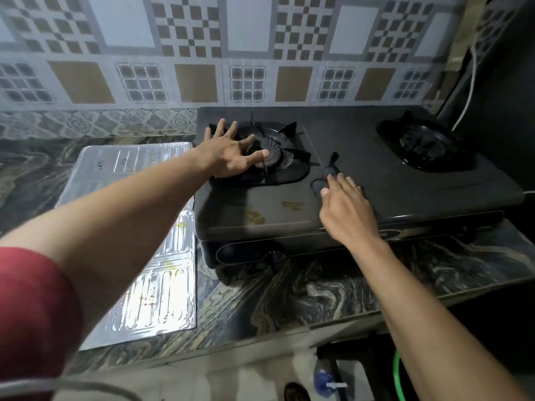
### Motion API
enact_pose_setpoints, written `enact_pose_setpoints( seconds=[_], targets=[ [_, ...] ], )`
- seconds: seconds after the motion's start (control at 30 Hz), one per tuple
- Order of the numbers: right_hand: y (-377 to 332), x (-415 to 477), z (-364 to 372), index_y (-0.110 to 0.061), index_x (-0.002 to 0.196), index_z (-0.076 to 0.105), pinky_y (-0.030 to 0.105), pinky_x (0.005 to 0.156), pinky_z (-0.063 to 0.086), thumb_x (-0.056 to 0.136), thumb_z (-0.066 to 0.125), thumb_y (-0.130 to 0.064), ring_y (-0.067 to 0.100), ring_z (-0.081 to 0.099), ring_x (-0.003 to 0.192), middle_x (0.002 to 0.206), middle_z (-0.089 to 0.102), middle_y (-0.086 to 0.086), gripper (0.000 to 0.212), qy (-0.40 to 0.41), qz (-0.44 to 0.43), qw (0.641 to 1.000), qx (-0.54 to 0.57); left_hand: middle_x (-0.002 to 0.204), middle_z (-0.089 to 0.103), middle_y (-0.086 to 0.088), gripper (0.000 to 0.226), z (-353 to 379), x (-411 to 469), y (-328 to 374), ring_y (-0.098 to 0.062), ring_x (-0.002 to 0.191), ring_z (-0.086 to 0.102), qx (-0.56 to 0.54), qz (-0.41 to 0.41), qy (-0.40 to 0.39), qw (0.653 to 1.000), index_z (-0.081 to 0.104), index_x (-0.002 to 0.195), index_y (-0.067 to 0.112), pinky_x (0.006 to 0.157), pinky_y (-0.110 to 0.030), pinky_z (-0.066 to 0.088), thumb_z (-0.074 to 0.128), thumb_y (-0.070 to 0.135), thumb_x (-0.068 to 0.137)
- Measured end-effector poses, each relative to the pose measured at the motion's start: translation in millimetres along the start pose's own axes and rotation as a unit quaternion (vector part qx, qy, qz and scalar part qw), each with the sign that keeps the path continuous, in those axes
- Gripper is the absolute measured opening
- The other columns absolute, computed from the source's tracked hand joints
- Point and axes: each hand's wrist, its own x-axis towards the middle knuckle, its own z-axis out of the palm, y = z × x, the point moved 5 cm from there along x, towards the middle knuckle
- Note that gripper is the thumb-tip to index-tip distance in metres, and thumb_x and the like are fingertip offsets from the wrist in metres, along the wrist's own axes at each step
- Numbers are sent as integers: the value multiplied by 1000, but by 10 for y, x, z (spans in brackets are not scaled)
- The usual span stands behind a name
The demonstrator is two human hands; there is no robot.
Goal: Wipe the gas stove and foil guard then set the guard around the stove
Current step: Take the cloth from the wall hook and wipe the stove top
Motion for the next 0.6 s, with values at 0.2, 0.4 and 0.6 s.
enact_pose_setpoints(
  seconds=[0.2,0.4,0.6],
  targets=[
    [-718,-306,269,-4,146,41,37,121,15,100,29,-30,26,32,143,152,41,15,54,33,-57,998,11,165,-10,-8,91,9,8,-20,-35,149,-19,-38,-2,-19,999,11,156,38,116,-57,-10,10,87,79],
    [-1267,-489,415,-1,142,46,39,121,20,99,29,-29,27,38,141,147,47,17,54,55,-105,993,15,165,-13,-7,89,24,32,-41,-33,148,-22,-49,-7,-30,998,7,156,40,115,-59,-11,15,86,80],
    [-1648,-558,500,-1,130,55,41,116,29,98,39,-24,32,48,130,132,60,18,43,67,-166,984,17,164,-18,-6,90,5,60,-35,-32,147,-25,-66,-14,-55,996,1,156,40,113,-61,-13,21,86,81]
  ],
)
